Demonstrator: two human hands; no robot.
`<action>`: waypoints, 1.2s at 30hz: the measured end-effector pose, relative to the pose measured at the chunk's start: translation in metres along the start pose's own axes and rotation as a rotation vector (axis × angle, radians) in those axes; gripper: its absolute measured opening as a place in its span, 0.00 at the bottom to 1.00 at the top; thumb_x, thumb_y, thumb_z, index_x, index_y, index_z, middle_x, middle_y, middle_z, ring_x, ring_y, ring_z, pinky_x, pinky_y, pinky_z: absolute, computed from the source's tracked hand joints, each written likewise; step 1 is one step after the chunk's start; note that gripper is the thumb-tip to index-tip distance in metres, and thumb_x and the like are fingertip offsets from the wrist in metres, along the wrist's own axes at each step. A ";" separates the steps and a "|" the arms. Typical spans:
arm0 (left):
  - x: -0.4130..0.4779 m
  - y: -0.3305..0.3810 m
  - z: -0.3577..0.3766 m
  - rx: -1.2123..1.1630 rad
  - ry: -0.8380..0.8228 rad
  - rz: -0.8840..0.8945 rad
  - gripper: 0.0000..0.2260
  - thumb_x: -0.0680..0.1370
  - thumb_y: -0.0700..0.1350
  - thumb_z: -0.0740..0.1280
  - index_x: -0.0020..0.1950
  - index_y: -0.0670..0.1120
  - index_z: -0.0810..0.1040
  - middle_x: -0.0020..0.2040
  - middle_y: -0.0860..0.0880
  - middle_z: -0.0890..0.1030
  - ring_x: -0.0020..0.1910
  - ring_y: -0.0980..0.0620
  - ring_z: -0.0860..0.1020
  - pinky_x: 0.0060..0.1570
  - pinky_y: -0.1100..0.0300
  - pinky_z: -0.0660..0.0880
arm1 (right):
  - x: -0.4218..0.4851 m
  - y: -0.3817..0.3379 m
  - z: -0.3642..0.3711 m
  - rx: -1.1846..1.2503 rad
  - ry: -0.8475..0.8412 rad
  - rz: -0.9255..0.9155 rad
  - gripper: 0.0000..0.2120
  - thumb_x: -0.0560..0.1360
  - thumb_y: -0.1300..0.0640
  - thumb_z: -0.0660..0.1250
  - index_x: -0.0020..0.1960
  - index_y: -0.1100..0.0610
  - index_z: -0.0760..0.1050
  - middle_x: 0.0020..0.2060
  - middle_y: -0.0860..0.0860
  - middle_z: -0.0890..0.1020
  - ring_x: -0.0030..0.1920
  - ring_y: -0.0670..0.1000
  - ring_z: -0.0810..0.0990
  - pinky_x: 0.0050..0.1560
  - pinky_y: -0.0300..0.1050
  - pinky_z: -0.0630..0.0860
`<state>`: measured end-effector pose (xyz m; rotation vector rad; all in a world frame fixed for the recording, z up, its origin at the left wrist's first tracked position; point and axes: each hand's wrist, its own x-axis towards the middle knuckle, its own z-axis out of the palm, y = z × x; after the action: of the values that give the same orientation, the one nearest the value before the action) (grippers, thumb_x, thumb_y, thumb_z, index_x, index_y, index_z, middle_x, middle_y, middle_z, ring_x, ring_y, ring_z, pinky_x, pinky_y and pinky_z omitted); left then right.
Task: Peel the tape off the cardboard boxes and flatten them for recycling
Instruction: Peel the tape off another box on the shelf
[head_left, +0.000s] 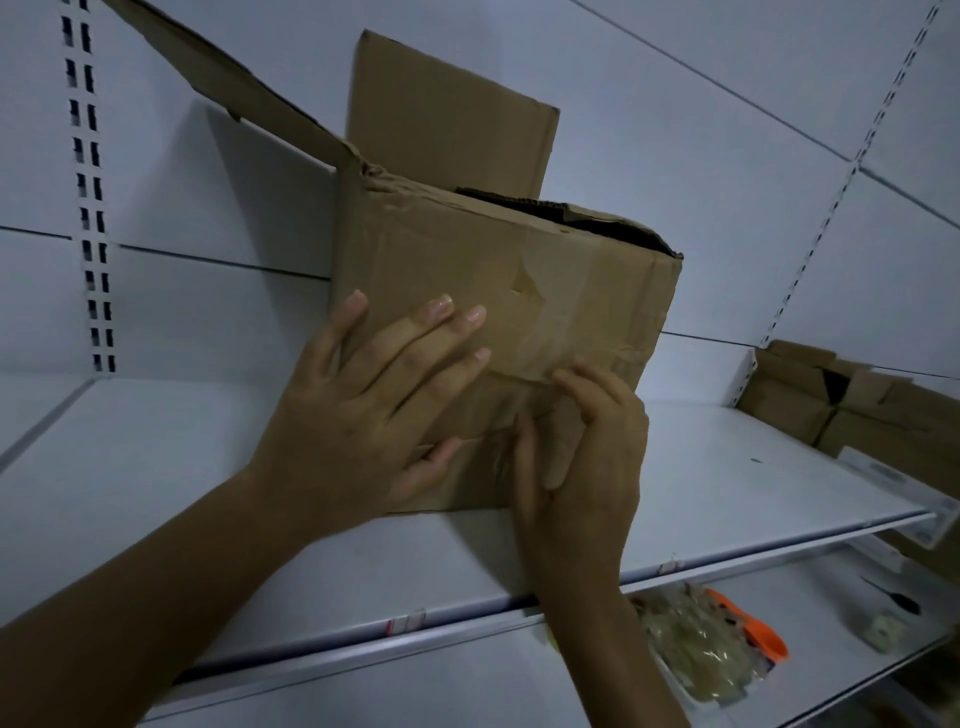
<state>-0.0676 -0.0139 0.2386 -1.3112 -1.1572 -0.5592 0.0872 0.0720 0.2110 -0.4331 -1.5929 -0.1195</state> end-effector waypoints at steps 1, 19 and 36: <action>0.000 0.000 0.000 -0.001 -0.001 -0.002 0.26 0.75 0.54 0.66 0.69 0.43 0.70 0.72 0.43 0.68 0.71 0.45 0.66 0.69 0.41 0.56 | 0.001 -0.001 -0.001 0.021 -0.024 -0.007 0.22 0.74 0.55 0.65 0.67 0.58 0.65 0.65 0.53 0.73 0.64 0.50 0.72 0.67 0.44 0.68; 0.002 -0.001 -0.001 0.005 -0.003 0.021 0.23 0.76 0.54 0.65 0.68 0.45 0.74 0.70 0.42 0.70 0.70 0.45 0.66 0.70 0.42 0.54 | 0.004 -0.008 -0.002 -0.089 -0.116 -0.109 0.19 0.74 0.63 0.70 0.64 0.61 0.75 0.44 0.56 0.81 0.45 0.56 0.76 0.49 0.48 0.72; 0.002 -0.001 0.000 0.002 0.009 0.034 0.21 0.76 0.55 0.64 0.66 0.47 0.76 0.71 0.42 0.70 0.70 0.44 0.66 0.69 0.41 0.55 | 0.006 -0.013 -0.011 -0.085 0.023 -0.094 0.07 0.67 0.59 0.66 0.34 0.63 0.76 0.40 0.59 0.75 0.45 0.53 0.69 0.43 0.43 0.64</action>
<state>-0.0679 -0.0135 0.2411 -1.3228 -1.1262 -0.5386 0.0935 0.0578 0.2198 -0.4211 -1.5903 -0.2636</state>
